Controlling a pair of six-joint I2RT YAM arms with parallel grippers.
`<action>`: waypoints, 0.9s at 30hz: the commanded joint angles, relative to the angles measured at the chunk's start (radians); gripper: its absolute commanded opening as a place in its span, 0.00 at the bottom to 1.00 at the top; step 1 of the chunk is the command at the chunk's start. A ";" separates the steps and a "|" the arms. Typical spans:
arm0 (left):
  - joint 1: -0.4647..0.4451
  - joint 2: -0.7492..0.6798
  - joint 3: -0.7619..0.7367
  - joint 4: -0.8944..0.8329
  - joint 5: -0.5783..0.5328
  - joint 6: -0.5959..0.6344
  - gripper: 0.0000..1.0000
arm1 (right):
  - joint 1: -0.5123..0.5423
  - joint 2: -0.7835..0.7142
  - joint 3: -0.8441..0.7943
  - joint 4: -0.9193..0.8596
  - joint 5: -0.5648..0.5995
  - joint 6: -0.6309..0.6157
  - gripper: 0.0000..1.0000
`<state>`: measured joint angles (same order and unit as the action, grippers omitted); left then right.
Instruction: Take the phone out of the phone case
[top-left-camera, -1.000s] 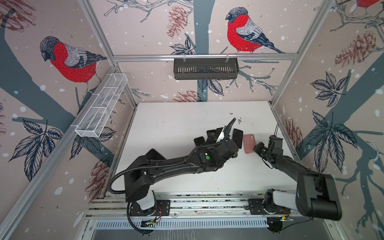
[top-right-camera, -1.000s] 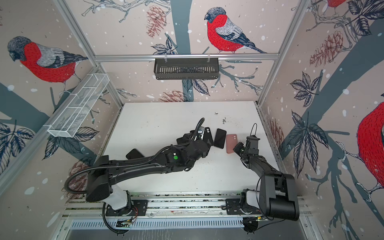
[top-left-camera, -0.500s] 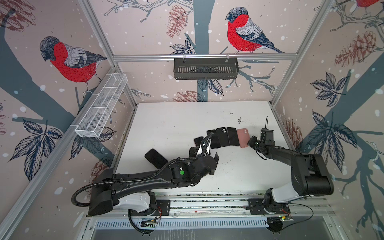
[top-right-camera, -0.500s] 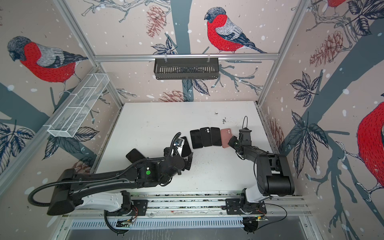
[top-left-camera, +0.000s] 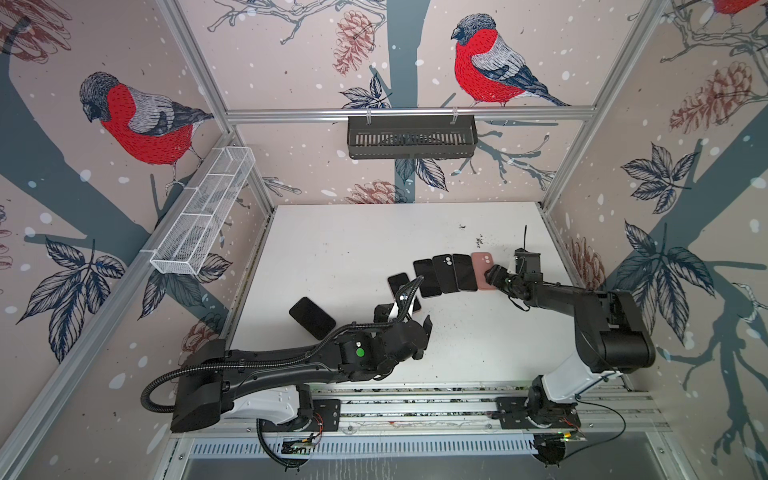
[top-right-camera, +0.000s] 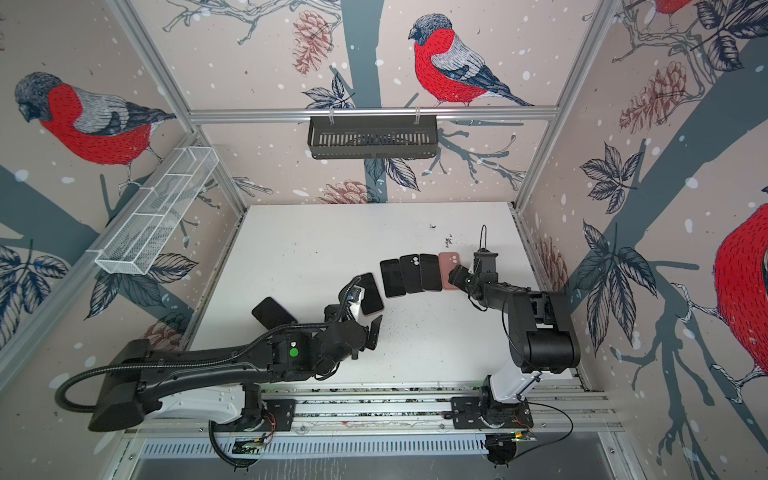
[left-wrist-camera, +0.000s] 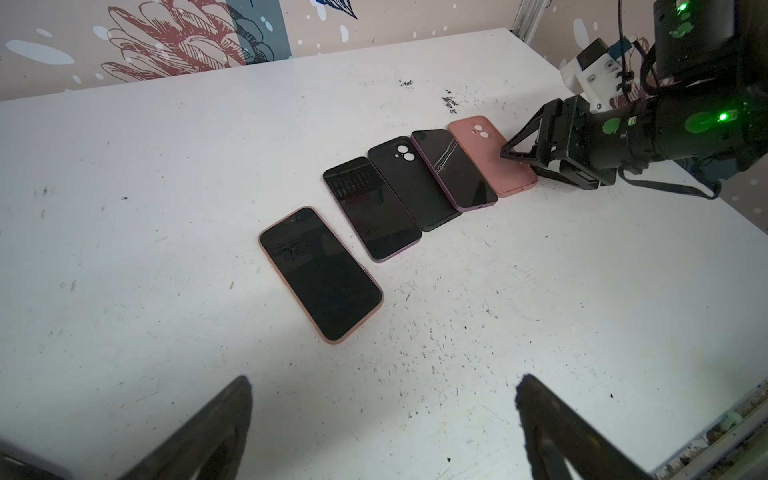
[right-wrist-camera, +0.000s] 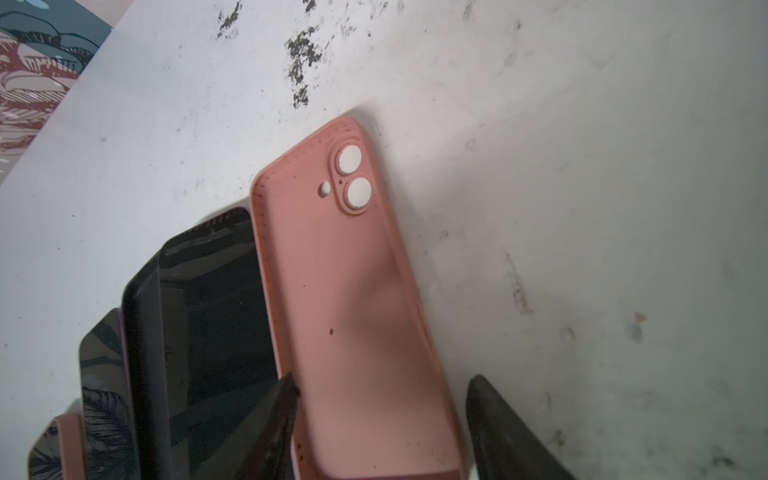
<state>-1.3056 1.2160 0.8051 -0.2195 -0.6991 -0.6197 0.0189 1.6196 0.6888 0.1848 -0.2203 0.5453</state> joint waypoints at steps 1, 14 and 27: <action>-0.007 0.013 0.004 0.017 -0.001 -0.032 0.98 | 0.000 -0.029 0.029 -0.081 0.027 -0.043 0.83; -0.037 -0.042 -0.024 0.003 -0.016 -0.082 0.97 | 0.314 -0.202 0.155 -0.275 0.359 -0.166 0.98; -0.049 -0.057 -0.048 0.002 -0.016 -0.100 0.96 | 0.443 0.095 0.253 -0.293 0.526 -0.212 0.93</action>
<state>-1.3521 1.1664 0.7628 -0.2211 -0.6933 -0.6941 0.4587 1.6913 0.9314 -0.0982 0.2413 0.3527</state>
